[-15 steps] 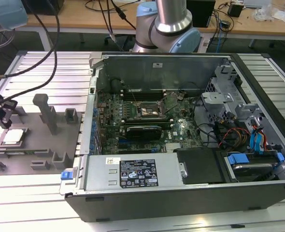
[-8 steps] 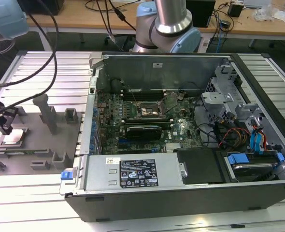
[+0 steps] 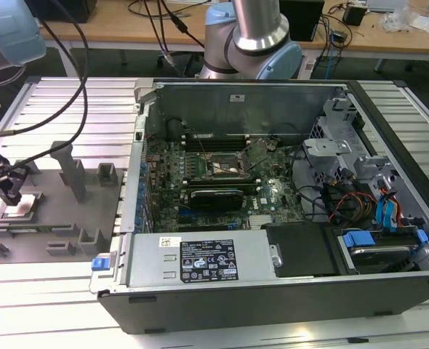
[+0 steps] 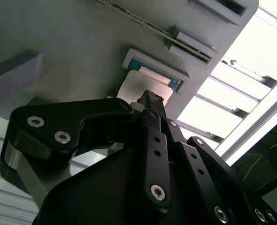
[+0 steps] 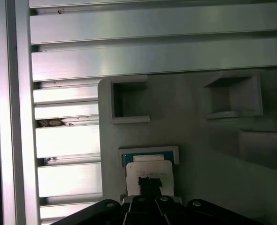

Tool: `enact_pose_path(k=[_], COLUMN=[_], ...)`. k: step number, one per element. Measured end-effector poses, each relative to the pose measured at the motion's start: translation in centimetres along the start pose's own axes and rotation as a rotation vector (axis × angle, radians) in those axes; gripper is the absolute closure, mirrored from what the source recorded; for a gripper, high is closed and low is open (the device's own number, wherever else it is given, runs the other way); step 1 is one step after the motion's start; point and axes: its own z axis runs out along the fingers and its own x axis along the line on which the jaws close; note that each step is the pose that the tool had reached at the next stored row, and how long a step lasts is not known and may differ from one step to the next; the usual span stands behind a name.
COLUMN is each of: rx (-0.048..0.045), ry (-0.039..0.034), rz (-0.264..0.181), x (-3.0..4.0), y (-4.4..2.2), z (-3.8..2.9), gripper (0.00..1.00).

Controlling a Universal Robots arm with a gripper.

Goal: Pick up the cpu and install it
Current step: 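Pick up the cpu and move it towards the insertion slot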

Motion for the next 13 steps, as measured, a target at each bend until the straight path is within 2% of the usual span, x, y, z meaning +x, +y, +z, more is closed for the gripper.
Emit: enact_pose_path(k=[2, 9, 10, 11, 12, 13], rx=[-0.0003, -0.0001, -0.0001, -0.0001, -0.0001, -0.0001], ry=[-0.0004, -0.0001, -0.0001, -0.0001, -0.0001, -0.0001], rz=[0.0, 0.0, 0.0, 0.0, 0.0, 0.0], x=[0.0, 0.01, 0.01, 0.0, 0.01, 0.0], y=[0.0, 0.0, 0.0, 0.0, 0.0, 0.0], z=[0.18, 0.2, 0.2, 0.21, 0.21, 0.21], gripper=[0.89, 0.89, 0.77, 0.71, 0.71, 0.64])
